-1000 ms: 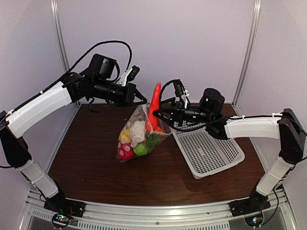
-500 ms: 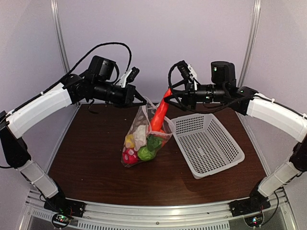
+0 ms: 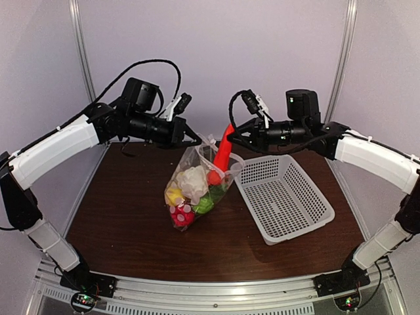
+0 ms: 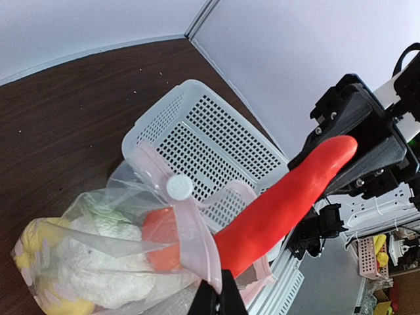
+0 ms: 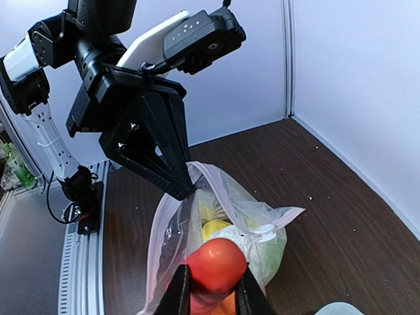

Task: Place the food in the zip-top bag and seal the zipper
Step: Place the fake vegetable in the zipper food storage bag.

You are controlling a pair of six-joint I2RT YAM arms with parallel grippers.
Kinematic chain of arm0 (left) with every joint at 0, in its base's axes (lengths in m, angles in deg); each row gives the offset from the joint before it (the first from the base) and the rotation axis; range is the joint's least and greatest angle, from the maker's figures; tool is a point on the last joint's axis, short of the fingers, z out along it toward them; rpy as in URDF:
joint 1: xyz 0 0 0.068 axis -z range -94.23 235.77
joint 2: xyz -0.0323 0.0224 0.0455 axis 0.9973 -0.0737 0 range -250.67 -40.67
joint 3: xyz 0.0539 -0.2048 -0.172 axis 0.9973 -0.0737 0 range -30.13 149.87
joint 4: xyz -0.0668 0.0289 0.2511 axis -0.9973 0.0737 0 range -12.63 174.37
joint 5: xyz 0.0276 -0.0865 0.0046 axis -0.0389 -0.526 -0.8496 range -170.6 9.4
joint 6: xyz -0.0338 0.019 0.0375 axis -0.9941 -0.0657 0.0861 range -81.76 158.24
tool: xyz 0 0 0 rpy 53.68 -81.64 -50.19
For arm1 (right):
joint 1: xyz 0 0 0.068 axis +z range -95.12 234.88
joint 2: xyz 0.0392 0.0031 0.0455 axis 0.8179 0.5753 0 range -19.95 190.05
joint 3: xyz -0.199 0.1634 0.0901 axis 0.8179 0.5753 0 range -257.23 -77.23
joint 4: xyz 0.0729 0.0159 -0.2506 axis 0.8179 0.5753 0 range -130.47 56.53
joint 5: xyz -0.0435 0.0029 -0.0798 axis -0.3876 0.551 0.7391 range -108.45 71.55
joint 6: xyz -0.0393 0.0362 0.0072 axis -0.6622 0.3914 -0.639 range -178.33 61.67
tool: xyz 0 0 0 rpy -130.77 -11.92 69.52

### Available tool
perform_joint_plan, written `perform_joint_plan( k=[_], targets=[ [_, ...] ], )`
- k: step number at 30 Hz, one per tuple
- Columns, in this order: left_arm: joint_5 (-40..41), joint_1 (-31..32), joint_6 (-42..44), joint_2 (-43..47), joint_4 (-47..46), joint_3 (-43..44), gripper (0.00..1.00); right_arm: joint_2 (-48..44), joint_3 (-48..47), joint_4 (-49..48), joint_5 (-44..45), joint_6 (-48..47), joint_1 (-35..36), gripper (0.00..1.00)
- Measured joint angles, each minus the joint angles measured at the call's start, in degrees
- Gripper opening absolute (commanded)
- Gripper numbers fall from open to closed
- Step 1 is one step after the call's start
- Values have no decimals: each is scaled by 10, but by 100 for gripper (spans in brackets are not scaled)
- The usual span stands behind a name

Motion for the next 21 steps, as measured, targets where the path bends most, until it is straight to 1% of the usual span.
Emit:
perform_joint_plan(
  k=[2,8,12,16,21],
  targets=[
    [0,0,0,0,-1,0,0,0,11,-14,-10,6,0,0],
    [-2,-1,0,0,0,-3,0,0,49,-66,-41,25,0,0],
    [-2,-1,0,0,-3,-4,0,6,75,-139,-59,84,0,0],
    [-6,-1,-9,0,-5,-7,0,30,110,-206,-69,130,8,0],
    [-15,-1,-26,0,-4,-25,0,50,150,-244,-60,130,29,0]
  ],
)
